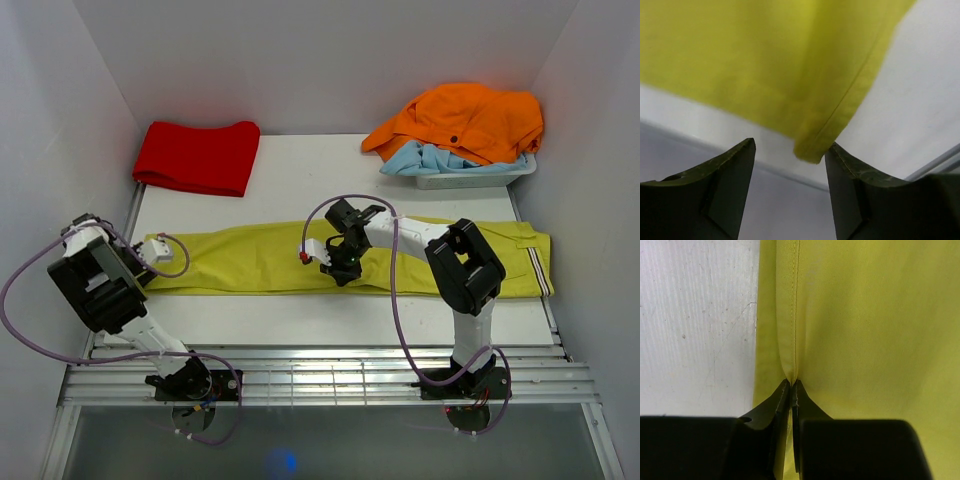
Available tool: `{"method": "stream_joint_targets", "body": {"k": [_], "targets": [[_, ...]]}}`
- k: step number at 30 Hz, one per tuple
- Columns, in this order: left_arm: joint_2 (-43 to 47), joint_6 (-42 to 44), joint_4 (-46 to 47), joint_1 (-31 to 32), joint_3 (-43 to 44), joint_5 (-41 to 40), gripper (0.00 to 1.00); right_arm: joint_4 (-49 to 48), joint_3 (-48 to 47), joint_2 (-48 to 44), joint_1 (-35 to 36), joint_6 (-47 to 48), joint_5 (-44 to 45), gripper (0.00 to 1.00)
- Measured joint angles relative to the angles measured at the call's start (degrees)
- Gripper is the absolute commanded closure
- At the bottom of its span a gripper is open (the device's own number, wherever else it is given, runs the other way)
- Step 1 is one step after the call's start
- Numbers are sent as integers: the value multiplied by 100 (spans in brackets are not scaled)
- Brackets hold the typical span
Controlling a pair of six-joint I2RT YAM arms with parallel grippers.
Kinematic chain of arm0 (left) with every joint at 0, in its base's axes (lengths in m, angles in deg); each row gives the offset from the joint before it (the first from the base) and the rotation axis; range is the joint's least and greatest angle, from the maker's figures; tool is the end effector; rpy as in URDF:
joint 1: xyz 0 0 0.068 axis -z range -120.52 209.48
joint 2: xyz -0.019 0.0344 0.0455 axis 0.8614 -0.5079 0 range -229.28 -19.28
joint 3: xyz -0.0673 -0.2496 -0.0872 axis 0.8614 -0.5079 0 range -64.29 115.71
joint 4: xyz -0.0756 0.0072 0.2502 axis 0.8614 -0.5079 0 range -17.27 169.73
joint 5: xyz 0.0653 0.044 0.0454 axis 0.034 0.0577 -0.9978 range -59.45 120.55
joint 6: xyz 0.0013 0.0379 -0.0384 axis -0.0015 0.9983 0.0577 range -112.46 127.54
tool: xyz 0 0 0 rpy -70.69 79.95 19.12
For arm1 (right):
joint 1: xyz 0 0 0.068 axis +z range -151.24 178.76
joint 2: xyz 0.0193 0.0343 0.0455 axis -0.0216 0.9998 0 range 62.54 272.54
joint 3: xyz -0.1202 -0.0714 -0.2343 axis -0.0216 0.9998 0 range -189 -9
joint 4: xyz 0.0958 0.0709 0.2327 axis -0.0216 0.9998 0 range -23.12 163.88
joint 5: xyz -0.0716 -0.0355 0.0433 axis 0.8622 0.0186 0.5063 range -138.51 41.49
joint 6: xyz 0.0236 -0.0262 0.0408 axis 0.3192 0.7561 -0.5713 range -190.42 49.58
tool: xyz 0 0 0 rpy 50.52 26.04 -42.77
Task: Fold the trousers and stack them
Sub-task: Fold the trousers
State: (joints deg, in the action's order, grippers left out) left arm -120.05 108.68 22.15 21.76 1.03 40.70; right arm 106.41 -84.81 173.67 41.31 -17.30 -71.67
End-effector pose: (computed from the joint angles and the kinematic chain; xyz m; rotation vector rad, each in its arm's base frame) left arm 0.2395 0.1772 0.1708 1.5656 2.5471 -0.1673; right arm 0.2688 0.2656 0.1641 -2.1226 1.8195 0.5360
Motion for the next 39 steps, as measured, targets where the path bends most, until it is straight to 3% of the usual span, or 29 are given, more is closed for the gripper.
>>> {"method": "stream_joint_targets", "body": {"k": [2, 7, 11, 17, 22, 28, 39], "targets": [[-146, -186, -271, -96, 568, 160, 24, 74, -37, 24, 0, -2, -22, 92], [-354, -1043, -675, -260, 2358, 778, 20, 249, -155, 118, -11, 63, -155, 92], [-363, -2006, -758, -269, 2938, 1231, 21, 459, -157, 118, -4, 155, -282, 92], [-431, -3305, -772, -190, 2319, 1663, 26, 811, -247, 109, 2, 153, -407, 92], [-476, -4275, -166, 90, 1462, 1716, 41, 822, -251, 109, 17, 125, -400, 92], [-682, -5031, 476, 605, 1119, 1499, 56, 809, -238, 111, 22, 83, -398, 92], [-791, -5471, 1185, 625, 1102, 933, 59, 782, -219, 155, 22, -2, -391, 92]]}}
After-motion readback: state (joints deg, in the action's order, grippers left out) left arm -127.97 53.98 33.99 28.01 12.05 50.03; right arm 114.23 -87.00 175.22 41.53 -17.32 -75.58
